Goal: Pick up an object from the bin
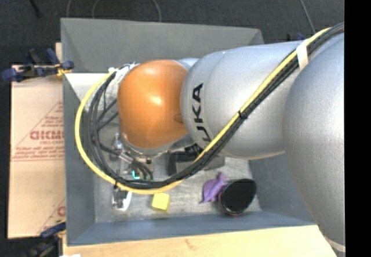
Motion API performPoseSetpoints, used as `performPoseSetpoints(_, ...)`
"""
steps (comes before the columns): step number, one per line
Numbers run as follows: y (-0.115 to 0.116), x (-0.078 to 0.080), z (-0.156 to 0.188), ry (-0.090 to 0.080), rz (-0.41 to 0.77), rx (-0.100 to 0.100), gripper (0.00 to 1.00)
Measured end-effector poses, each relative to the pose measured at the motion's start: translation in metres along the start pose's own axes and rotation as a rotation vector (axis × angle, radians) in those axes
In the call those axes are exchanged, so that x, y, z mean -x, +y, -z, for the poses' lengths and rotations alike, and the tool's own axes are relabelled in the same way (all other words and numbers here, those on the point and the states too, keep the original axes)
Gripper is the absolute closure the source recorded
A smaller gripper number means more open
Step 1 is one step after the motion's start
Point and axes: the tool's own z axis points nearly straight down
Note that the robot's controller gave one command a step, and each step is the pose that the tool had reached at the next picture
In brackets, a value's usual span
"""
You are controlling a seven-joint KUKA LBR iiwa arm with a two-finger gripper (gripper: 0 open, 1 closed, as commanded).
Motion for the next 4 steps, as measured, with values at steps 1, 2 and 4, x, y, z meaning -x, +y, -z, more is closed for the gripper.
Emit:
performPoseSetpoints(1,-0.001,0.002,0.004,-0.008,-0.004,0.002,0.0)
performPoseSetpoints(2,-0.013,0.003,-0.014,-0.012,-0.136,0.005,0.0)
performPoseSetpoints(4,-0.03,0.014,-0.067,-0.005,-0.048,-0.001,0.0)
